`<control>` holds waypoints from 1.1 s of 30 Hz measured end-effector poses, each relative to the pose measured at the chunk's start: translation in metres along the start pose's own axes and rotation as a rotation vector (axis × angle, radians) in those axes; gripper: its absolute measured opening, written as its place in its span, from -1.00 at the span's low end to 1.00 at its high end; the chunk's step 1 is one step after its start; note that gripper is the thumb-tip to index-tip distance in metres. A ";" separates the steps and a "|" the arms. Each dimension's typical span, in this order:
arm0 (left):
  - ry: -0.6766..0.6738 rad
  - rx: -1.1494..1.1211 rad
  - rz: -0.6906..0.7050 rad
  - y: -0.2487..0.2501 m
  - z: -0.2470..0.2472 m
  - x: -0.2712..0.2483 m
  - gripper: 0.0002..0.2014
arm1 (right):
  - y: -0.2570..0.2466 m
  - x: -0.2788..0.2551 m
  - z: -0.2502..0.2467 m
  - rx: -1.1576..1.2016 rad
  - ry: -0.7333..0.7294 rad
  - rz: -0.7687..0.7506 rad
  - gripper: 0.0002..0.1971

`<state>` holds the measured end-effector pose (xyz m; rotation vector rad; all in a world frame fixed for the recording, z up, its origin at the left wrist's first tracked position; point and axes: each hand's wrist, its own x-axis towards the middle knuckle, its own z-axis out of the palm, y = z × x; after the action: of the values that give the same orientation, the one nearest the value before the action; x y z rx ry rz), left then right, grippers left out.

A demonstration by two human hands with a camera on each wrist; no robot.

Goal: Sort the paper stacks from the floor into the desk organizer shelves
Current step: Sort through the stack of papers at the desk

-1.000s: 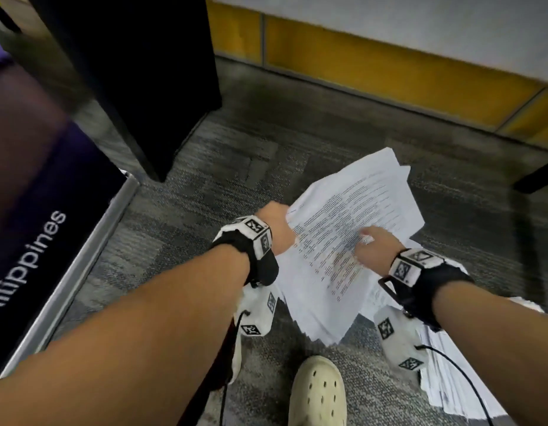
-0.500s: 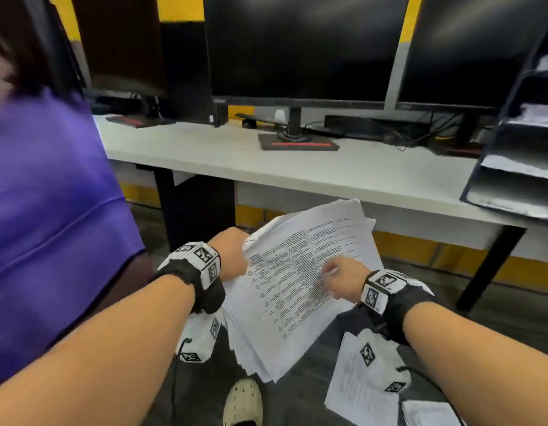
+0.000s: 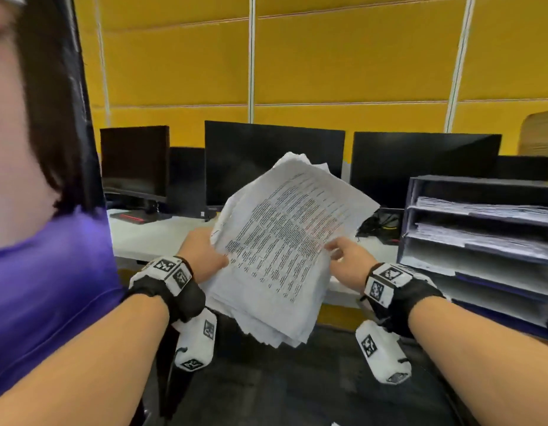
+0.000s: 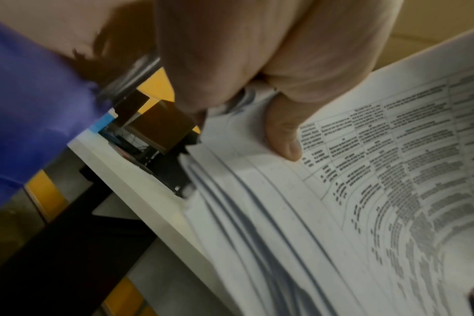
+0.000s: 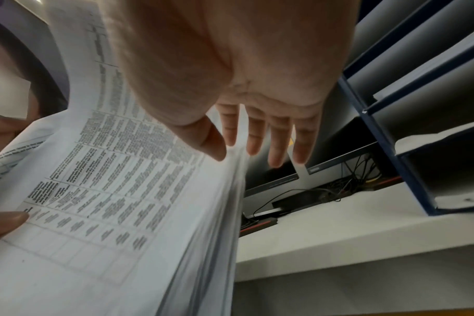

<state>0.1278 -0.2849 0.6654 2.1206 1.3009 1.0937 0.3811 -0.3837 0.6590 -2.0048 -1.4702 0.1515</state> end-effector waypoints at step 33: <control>0.123 -0.456 -0.078 0.033 0.126 0.169 -0.65 | 0.041 0.142 -0.037 -0.107 0.437 0.236 -0.65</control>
<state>0.2892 -0.1463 0.6803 1.6776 1.0501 1.3543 0.4833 -0.2796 0.7039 -2.1235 -0.9850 -0.2586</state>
